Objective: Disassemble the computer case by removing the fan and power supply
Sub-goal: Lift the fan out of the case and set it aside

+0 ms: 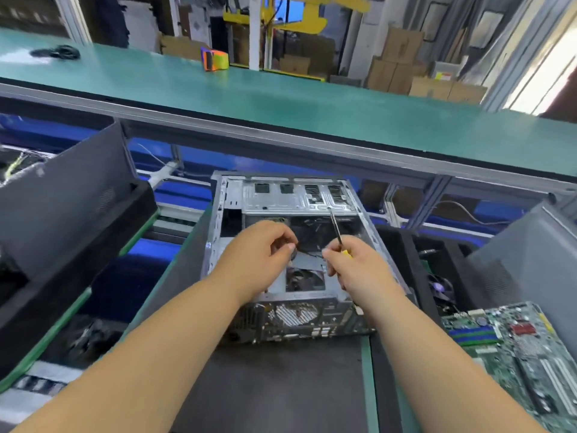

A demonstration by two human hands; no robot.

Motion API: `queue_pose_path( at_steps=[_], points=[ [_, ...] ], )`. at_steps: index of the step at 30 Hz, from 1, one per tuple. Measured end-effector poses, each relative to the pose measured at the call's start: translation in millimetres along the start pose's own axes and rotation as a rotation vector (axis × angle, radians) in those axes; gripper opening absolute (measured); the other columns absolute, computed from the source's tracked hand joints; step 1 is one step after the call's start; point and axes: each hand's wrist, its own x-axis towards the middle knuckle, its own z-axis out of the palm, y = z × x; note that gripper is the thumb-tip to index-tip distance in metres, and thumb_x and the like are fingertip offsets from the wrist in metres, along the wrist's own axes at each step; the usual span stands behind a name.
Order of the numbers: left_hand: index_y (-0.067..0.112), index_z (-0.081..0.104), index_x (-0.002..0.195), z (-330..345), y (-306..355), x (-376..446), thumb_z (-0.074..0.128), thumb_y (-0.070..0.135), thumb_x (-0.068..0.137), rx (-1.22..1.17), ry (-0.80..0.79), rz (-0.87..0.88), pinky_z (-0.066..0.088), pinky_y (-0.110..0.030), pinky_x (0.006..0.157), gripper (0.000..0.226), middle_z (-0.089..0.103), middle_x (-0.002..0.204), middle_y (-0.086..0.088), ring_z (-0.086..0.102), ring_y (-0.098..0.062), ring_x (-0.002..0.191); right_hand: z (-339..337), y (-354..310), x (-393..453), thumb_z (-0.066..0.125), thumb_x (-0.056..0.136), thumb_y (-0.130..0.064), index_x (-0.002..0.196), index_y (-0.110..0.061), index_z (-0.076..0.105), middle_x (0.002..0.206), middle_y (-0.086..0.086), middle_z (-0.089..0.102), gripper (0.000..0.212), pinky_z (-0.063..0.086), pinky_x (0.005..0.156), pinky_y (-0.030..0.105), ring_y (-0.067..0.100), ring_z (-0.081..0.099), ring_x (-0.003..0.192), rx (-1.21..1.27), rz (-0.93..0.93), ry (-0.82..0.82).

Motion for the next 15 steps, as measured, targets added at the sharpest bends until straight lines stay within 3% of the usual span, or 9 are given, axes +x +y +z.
queue_pose_path(
  at_steps=[5, 10, 13, 15],
  points=[
    [0.026, 0.065, 0.103, -4.2, -31.8, 36.8, 0.061, 0.030, 0.091, 0.145, -0.157, 0.021, 0.048, -0.033, 0.083, 0.014, 0.059, 0.094, 0.009, 0.055, -0.013, 0.091, 14.0, -10.6, 47.8, 0.059, 0.091, -0.033, 0.080, -0.016, 0.065, 0.069, 0.006, 0.064, 0.021, 0.039, 0.053, 0.027, 0.014, 0.048, 0.050, -0.281, 0.083, -0.062],
    [0.028, 0.068, 0.103, 14.8, -61.2, 45.5, 0.057, 0.033, 0.090, 0.295, -0.321, -0.026, 0.048, -0.036, 0.089, 0.018, 0.065, 0.103, 0.005, 0.058, -0.021, 0.100, 30.2, -0.1, 92.2, 0.050, 0.094, -0.019, 0.102, -0.007, 0.068, 0.089, 0.009, 0.066, 0.023, 0.051, 0.070, 0.033, 0.025, 0.059, 0.073, -0.683, 0.296, -0.363],
    [0.031, 0.067, 0.099, 23.5, -68.4, 46.8, 0.052, 0.042, 0.090, 0.331, -0.343, 0.022, 0.044, -0.036, 0.090, 0.021, 0.065, 0.097, 0.010, 0.057, -0.018, 0.096, 43.8, 12.4, 109.1, 0.045, 0.097, -0.004, 0.120, 0.002, 0.063, 0.106, 0.017, 0.067, 0.030, 0.046, 0.068, 0.030, 0.031, 0.066, 0.090, -0.880, 0.364, -0.489],
    [0.031, 0.067, 0.095, 24.4, -71.4, 48.2, 0.051, 0.045, 0.091, 0.313, -0.342, 0.028, 0.041, -0.036, 0.089, 0.022, 0.063, 0.093, 0.010, 0.055, -0.017, 0.093, 50.8, 21.2, 116.4, 0.043, 0.096, -0.001, 0.130, -0.001, 0.057, 0.122, 0.018, 0.063, 0.036, 0.039, 0.071, 0.028, 0.029, 0.059, 0.094, -0.967, 0.362, -0.510]
  ],
)
